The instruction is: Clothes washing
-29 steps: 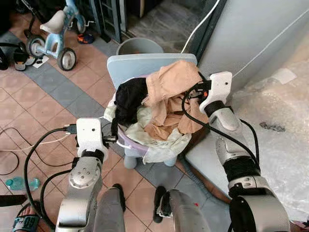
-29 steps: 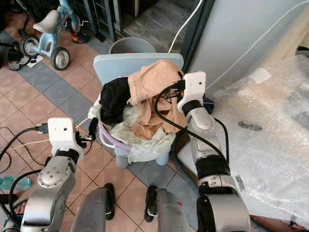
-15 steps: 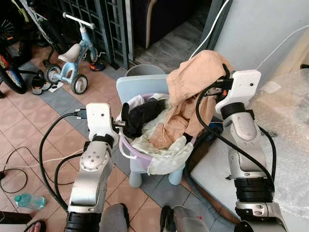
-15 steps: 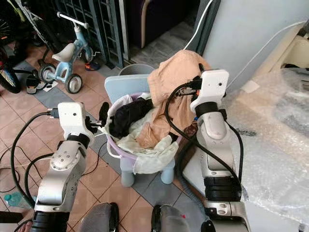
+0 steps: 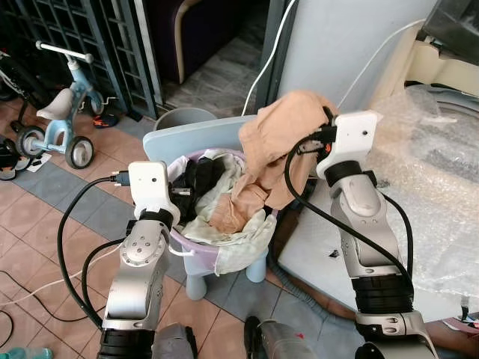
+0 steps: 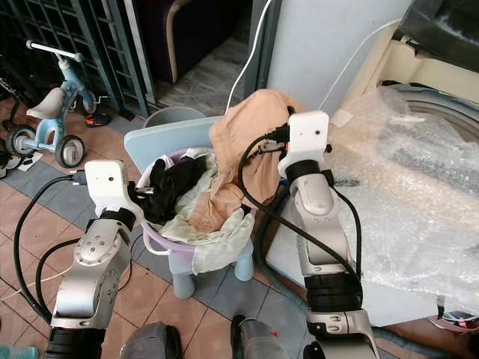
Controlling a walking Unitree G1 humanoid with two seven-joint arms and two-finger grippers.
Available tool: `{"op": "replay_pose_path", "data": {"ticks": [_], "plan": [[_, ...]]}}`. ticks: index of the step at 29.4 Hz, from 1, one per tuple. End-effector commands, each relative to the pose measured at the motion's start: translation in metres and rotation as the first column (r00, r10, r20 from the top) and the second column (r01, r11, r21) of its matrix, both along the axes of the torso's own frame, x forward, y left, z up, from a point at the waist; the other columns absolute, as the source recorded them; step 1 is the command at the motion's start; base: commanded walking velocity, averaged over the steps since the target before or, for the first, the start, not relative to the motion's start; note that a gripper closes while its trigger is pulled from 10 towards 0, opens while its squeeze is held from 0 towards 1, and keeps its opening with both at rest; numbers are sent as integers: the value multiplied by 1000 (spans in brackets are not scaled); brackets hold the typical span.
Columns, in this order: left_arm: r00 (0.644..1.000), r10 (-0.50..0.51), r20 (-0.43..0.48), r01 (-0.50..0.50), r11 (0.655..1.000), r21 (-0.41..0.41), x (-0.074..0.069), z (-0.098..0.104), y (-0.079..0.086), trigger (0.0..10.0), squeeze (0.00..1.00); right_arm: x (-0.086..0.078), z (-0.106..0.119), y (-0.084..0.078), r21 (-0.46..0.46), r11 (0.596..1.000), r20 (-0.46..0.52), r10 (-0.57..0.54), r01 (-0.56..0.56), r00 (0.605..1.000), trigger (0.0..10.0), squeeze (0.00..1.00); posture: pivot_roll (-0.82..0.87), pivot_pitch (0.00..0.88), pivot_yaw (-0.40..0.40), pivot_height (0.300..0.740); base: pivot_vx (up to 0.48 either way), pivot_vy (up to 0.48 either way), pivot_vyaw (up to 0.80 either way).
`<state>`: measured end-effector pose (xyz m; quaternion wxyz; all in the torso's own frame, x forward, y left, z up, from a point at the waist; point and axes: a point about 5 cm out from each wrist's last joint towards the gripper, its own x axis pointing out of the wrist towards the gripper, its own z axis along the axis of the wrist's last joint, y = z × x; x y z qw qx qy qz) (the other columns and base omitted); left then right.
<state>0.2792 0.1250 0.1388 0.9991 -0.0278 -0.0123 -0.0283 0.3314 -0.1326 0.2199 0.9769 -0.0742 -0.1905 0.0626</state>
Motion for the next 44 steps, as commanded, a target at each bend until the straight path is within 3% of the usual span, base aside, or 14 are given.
{"op": "replay_pose_path", "data": {"ticks": [1,2,6,8,10,11,15,18,22,26,34,44], "plan": [[1000,-11,-1,11,1000,-18,-2,-1,-3,10000,0,2,12,-15,-23,997,61,-75,76,995,10000,0,21,63,-34,740,0,-398,-775],[1000,-11,-1,11,1000,-18,-2,-1,-3,10000,0,2,12,-15,-23,997,61,-75,76,995,10000,0,21,63,-34,740,0,-398,-775],[1000,-13,-4,13,1000,-20,-4,-2,-3,10000,0,9,34,-48,-41,966,135,-247,255,959,10000,0,21,69,-34,740,0,-194,-775],[1000,-14,-4,14,1000,-20,-4,-2,-2,10000,0,11,36,-57,-40,952,137,-295,303,945,10000,0,20,69,-34,740,0,0,-775],[1000,-15,-2,15,1000,-21,-3,-2,-2,10000,0,13,37,-76,-31,917,119,-391,397,913,10000,0,21,70,-33,740,0,-240,-775],[1000,-15,-2,15,1000,-21,-3,-2,-2,10000,0,13,37,-76,-31,917,119,-391,397,913,10000,0,21,70,-33,740,0,-240,-775],[1000,-16,-4,16,999,-28,-3,-1,-2,10000,0,19,27,-101,-1,871,14,-491,491,871,10000,0,20,76,-31,740,0,0,-784],[1000,-16,-5,15,999,-37,-3,-2,-2,10000,0,21,23,-106,18,870,-18,-493,493,870,10000,0,18,79,-31,740,0,0,-673],[1000,-14,0,14,999,-52,-2,-1,-1,10000,0,22,19,-97,20,906,-30,-423,423,906,10000,0,17,80,-31,740,78,0,0],[1000,9,-6,-9,997,-83,-2,0,3,10000,0,17,10,-61,-6,979,-19,-202,202,979,10000,0,17,81,-30,740,456,0,0],[999,50,-20,-51,996,-75,-2,-2,7,10000,0,16,12,-41,-44,999,4,-31,31,1000,10000,0,17,80,-27,740,416,109,59],[997,70,-27,-72,995,-66,-4,-5,10,10000,0,16,14,-41,-24,999,4,-23,23,1000,10000,0,19,81,-28,740,378,295,181]]}}
